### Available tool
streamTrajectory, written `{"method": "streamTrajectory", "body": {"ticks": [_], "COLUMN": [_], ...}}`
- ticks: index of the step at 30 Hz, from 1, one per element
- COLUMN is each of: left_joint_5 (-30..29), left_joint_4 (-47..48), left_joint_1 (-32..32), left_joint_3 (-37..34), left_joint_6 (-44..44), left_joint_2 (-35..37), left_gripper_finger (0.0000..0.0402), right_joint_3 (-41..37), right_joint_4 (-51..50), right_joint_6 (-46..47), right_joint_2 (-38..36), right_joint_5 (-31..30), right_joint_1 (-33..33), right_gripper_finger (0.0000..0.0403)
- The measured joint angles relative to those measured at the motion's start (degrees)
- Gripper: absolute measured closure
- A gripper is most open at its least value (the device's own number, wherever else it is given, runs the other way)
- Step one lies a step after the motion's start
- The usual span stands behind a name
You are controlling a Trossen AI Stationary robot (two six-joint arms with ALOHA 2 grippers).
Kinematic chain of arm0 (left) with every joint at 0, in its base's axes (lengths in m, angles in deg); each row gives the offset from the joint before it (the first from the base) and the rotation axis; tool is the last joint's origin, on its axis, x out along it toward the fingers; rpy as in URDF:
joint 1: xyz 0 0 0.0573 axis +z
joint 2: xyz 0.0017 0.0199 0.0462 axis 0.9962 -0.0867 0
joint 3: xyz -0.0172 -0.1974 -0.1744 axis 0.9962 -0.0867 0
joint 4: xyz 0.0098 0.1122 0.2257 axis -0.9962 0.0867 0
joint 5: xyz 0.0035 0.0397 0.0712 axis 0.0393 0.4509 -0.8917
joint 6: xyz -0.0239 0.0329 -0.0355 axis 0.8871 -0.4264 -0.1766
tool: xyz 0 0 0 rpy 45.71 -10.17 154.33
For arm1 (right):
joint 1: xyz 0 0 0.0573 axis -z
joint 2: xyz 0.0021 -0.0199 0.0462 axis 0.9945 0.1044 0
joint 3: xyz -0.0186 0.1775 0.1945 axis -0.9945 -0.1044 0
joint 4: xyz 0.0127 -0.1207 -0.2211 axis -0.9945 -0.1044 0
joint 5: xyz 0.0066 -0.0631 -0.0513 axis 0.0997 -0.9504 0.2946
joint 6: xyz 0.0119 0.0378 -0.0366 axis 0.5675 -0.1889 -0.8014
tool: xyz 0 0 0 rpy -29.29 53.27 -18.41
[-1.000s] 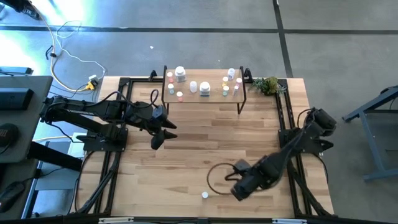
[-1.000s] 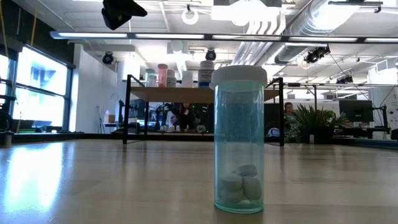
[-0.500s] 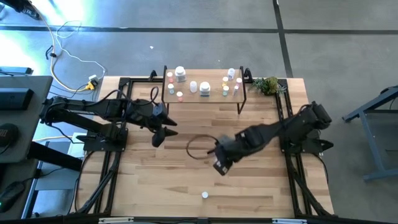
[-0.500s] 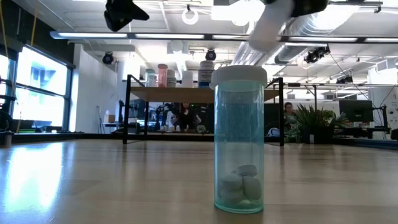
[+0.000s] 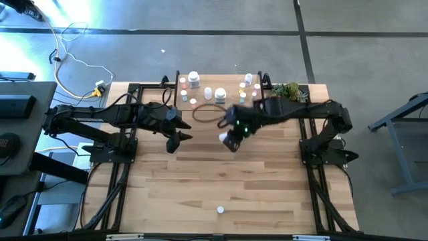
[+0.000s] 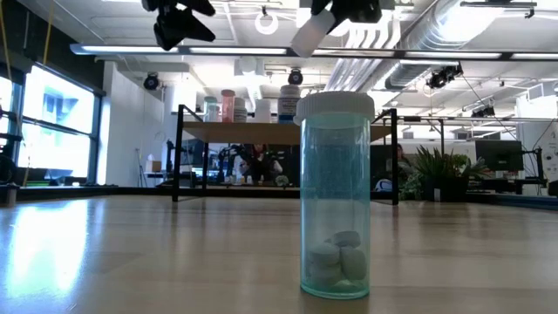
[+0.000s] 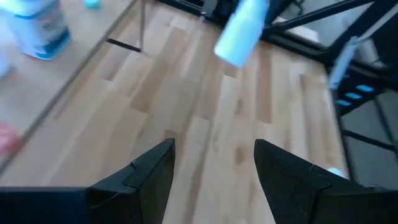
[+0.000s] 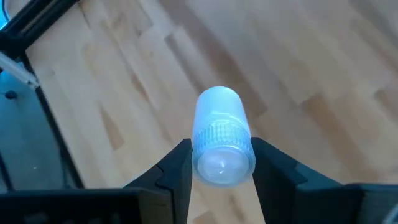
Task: Pick and place medicine bottles onto shelf by color
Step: Put the transparent pill bottle on the shelf
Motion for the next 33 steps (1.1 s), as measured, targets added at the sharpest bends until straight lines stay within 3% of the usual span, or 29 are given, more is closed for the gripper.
{"method": "streamTrajectory", "body": {"ticks": [8,17,33], "left_joint_5": [-4.02,-1.95,-1.83], "left_joint_4": [-7.16,-18.34,-29.67], "left_joint_1": [3.02,6.57,8.98], "left_joint_3": [0.00,0.02,0.00], "left_joint_6": [-3.94,-8.07,-13.21], "left_joint_2": [-2.19,-6.87,-13.47], "left_gripper_finger": [0.0190,0.0190,0.0190], "right_joint_3": [4.67,6.47,6.47], "right_joint_4": [-0.78,-0.74,1.05], "right_joint_6": [-11.54,-20.64,-26.74], "right_joint_2": [0.00,0.00,0.13], "right_joint_5": [2.76,9.80,12.73], "right_joint_1": [8.41,14.59,17.29], "right_gripper_finger": [0.0279,0.0279,0.0279]}}
